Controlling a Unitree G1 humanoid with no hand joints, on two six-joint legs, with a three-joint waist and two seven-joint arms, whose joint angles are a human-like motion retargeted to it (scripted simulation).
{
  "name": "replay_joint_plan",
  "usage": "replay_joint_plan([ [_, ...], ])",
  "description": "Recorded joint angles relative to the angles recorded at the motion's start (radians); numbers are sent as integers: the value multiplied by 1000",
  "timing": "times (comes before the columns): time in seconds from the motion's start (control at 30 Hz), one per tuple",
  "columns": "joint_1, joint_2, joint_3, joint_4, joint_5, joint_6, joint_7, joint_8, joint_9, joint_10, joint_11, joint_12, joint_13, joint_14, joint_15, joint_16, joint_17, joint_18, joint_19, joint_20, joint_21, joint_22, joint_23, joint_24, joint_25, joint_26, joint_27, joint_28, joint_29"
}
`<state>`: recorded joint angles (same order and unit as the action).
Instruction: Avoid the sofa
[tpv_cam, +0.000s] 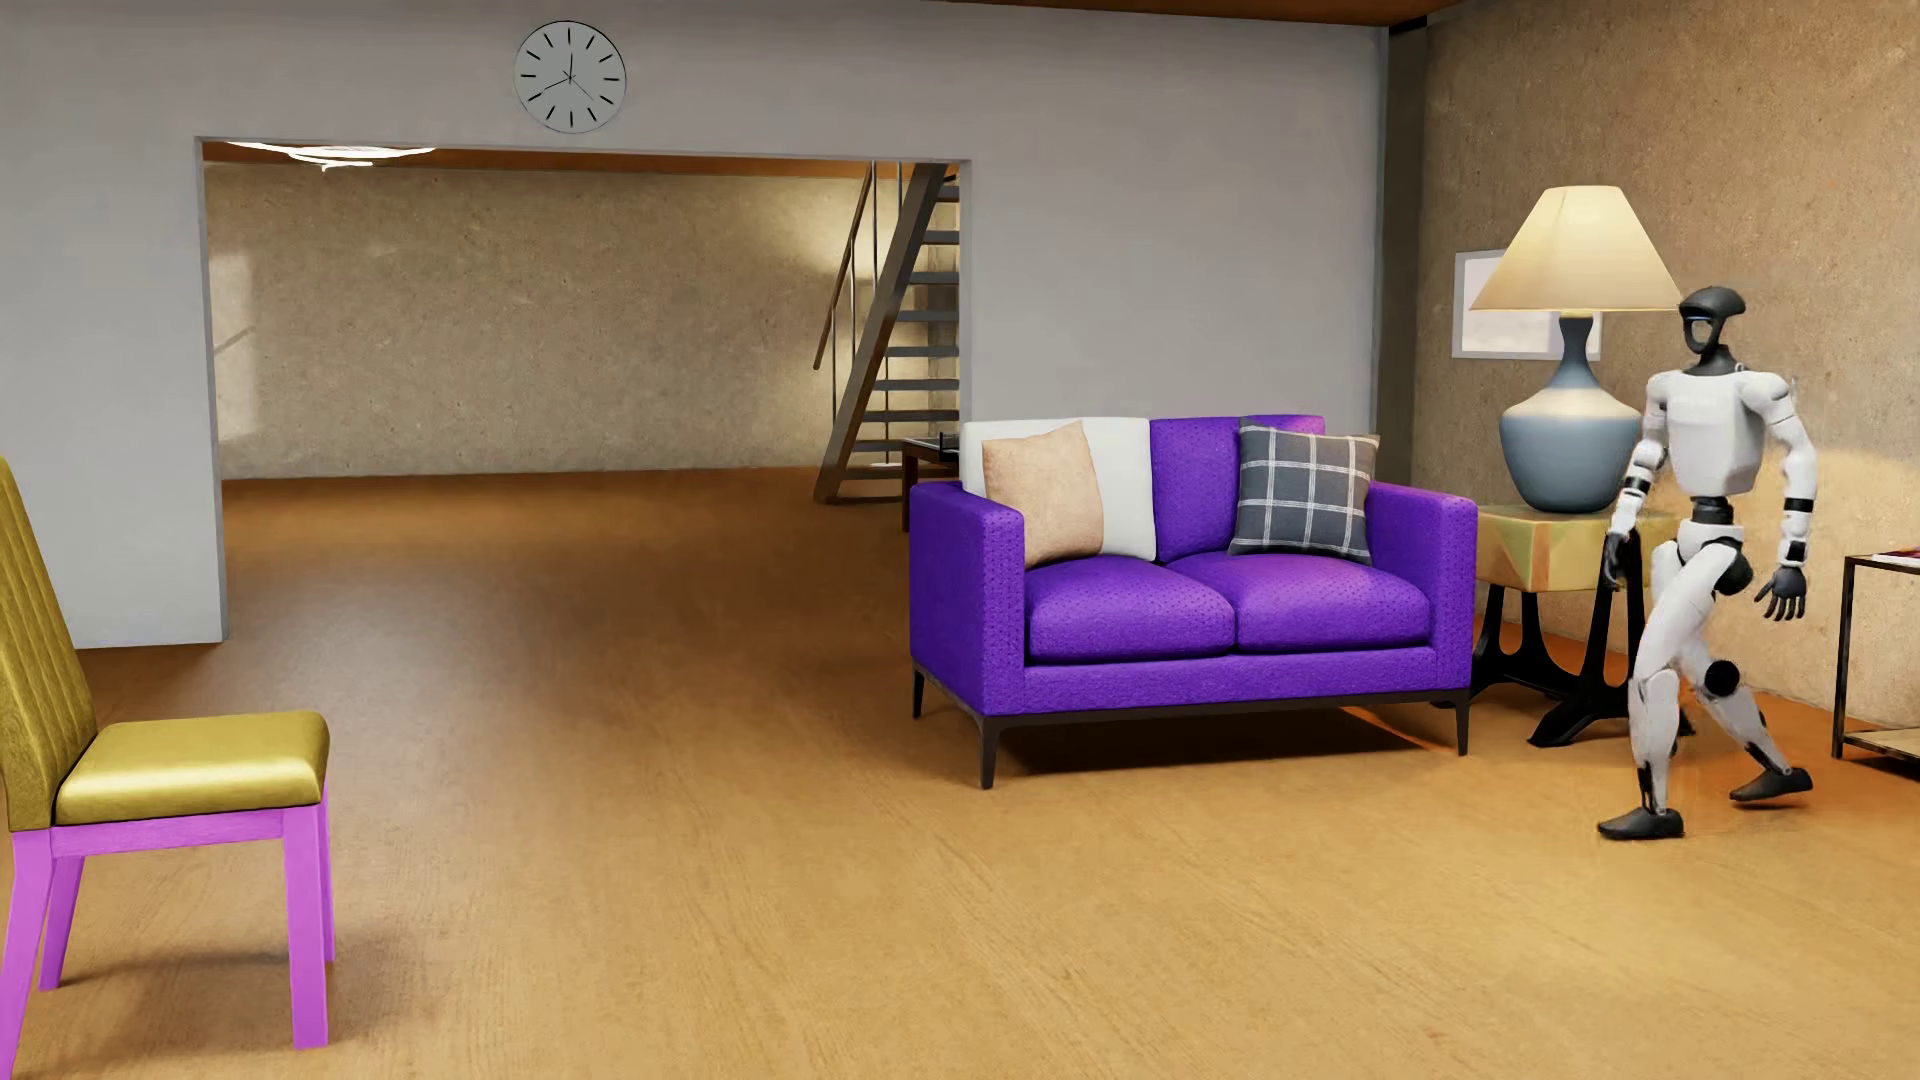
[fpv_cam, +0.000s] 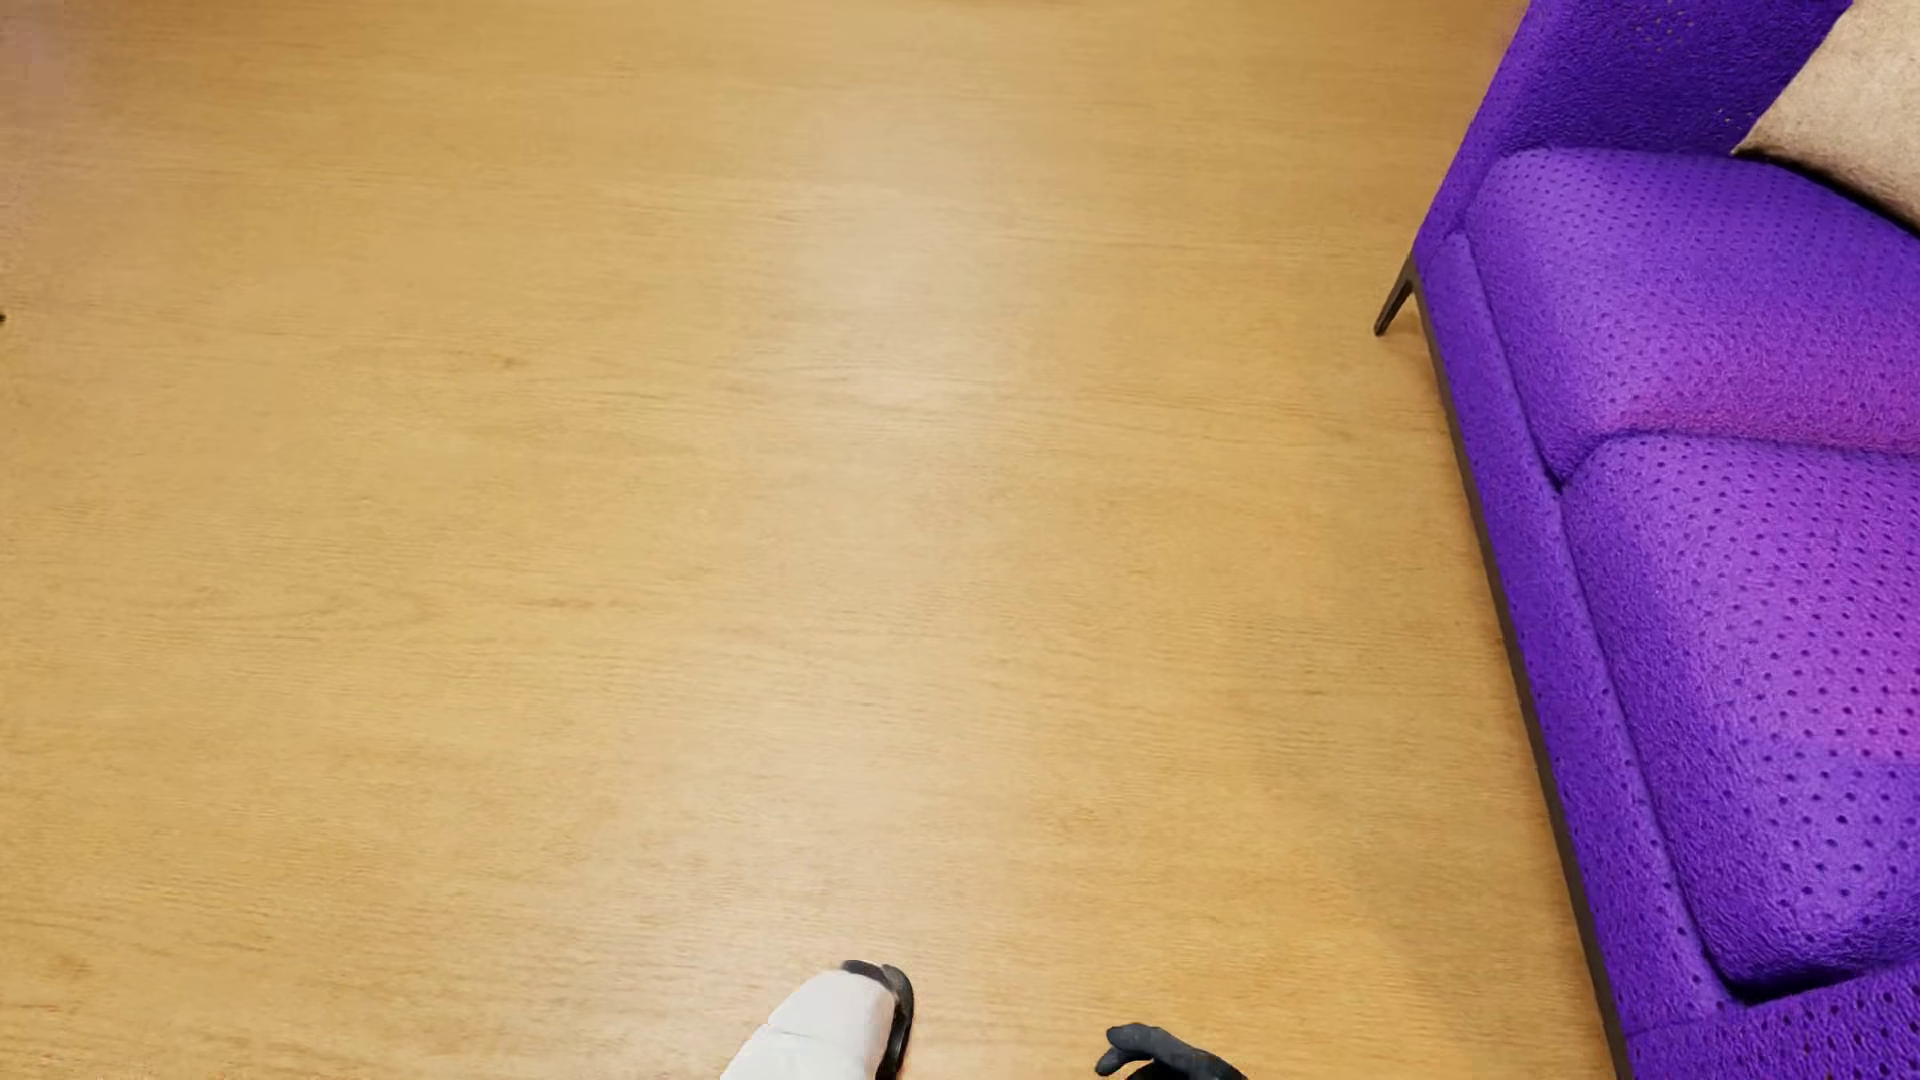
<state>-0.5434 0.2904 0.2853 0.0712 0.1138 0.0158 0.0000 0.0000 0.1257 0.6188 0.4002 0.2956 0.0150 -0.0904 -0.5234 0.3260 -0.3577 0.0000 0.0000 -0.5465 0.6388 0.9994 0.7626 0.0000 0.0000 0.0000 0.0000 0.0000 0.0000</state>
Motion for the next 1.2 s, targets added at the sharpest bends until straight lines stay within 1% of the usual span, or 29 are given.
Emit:
replay_joint_plan([
  [0.07,-29,65,34,5,-19,-1,0,0,3,52,-2,11,4,-8,20,2,1,0,0,-2,-1,4,16,0,0,0,0,0,0],
  [0.1,-51,75,61,0,-39,-14,0,0,1,138,24,8,8,-11,66,11,-4,0,0,-15,43,6,31,0,0,0,0,0,0],
  [0.13,-57,70,74,-18,-72,-40,0,0,-3,203,70,-3,26,-36,157,13,15,0,0,-41,43,25,70,0,0,0,0,0,0],
  [0.2,19,10,53,-46,-97,-38,0,0,-17,268,300,-9,109,-122,455,8,25,0,0,-5,37,24,76,0,0,0,0,0,0],
  [0.23,74,-68,-3,-76,-101,-38,0,0,-6,261,480,-22,122,-157,581,2,17,0,0,17,80,19,85,0,0,0,0,0,0],
  [0.3,206,-301,-71,-96,-97,-21,0,0,1,215,873,-50,157,-220,577,-4,6,0,0,22,113,-40,102,0,0,0,0,0,0],
  [0.33,288,-404,-153,-95,-69,1,0,0,13,162,942,-66,181,-222,574,-8,14,0,0,41,62,-83,111,0,0,0,0,0,0],
  [0.37,367,-506,-217,-94,-56,17,0,0,12,103,915,-85,213,-228,579,-2,3,0,0,33,41,-127,92,0,0,0,0,0,0],
  [0.47,643,-662,-370,-61,-25,56,0,0,22,-66,411,-112,259,-265,796,18,-19,0,0,84,89,-238,118,0,0,0,0,0,0],
  [0.5,706,-697,-406,-57,-28,57,0,0,14,-100,232,-132,279,-304,731,30,-24,0,0,87,84,-266,109,0,0,0,0,0,0],
  [0.57,818,-734,-427,-60,-26,61,0,0,-8,-124,43,-178,299,-385,276,46,-20,0,0,95,91,-282,140,0,0,0,0,0,0],
  [0.6,844,-757,-458,-57,-37,63,0,0,-11,-109,56,-186,304,-400,225,40,-20,0,0,120,111,-271,147,0,0,0,0,0,0],
  [0.63,876,-776,-477,-44,-21,75,0,0,-3,-77,76,-186,308,-377,405,35,-15,0,0,130,125,-253,159,0,0,0,0,0,0],
  [0.67,885,-820,-487,-24,-7,96,0,0,-9,-30,157,-178,313,-293,643,19,-15,0,0,147,128,-227,160,0,0,0,0,0,0],
  [0.7,878,-821,-495,10,20,127,0,0,-3,72,244,-151,306,-142,755,-3,-13,0,0,158,142,-193,176,0,0,0,0,0,0],
  [0.73,842,-769,-471,33,51,142,0,0,-5,238,282,-119,305,61,753,-18,-15,0,0,139,147,-156,187,0,0,0,0,0,0],
  [0.77,742,-724,-440,45,82,141,0,0,-14,445,307,-88,305,188,735,-25,-6,0,0,124,115,-141,191,0,0,0,0,0,0],
  [0.8,650,-643,-406,67,106,149,0,0,-1,646,297,-70,291,112,684,-24,-14,0,0,78,118,-127,163,0,0,0,0,0,0],
  [0.83,560,-543,-354,74,104,140,0,0,10,761,265,-50,270,-54,610,-23,-16,0,0,57,109,-123,147,0,0,0,0,0,0],
  [0.87,468,-447,-291,60,87,109,0,0,13,795,225,-34,238,-166,542,-15,-19,0,0,41,122,-106,127,0,0,0,0,0,0],
  [0.9,377,-375,-225,56,73,82,0,0,0,741,189,-11,201,-217,469,-14,-18,0,0,60,114,-88,114,0,0,0,0,0,0],
  [0.93,330,-272,-164,58,57,63,0,0,2,613,134,17,163,-223,385,-5,-39,0,0,46,149,-91,77,0,0,0,0,0,0],
  [0.97,279,-184,-126,60,37,45,0,0,4,458,83,28,135,-203,313,4,-53,0,0,53,116,-74,36,0,0,0,0,0,0],
  [1.0,252,-108,-93,65,22,28,0,0,-2,280,49,48,95,-159,237,13,-53,0,0,58,103,-68,37,0,0,0,0,0,0],
  [1.07,200,-11,-51,72,12,24,0,0,-34,-37,21,53,33,17,115,21,-68,0,0,36,17,-39,10,0,0,0,0,0,0],
  [1.1,159,21,-52,74,13,15,0,0,-49,-451,22,54,12,110,102,23,-67,0,0,40,-26,-25,7,0,0,0,0,0,0],
  [1.13,119,49,-25,74,-8,8,0,0,-50,-115,44,53,2,30,127,27,-83,0,0,24,-33,-26,-19,0,0,0,0,0,0],
  [1.17,100,92,3,45,-38,-8,0,0,-38,-22,86,46,23,40,187,30,-84,0,0,6,-88,-12,-46,0,0,0,0,0,0],
  [1.2,80,79,22,23,-67,-27,0,0,-54,67,190,46,44,90,315,29,-65,0,0,1,-116,7,-30,0,0,0,0,0,0],
])
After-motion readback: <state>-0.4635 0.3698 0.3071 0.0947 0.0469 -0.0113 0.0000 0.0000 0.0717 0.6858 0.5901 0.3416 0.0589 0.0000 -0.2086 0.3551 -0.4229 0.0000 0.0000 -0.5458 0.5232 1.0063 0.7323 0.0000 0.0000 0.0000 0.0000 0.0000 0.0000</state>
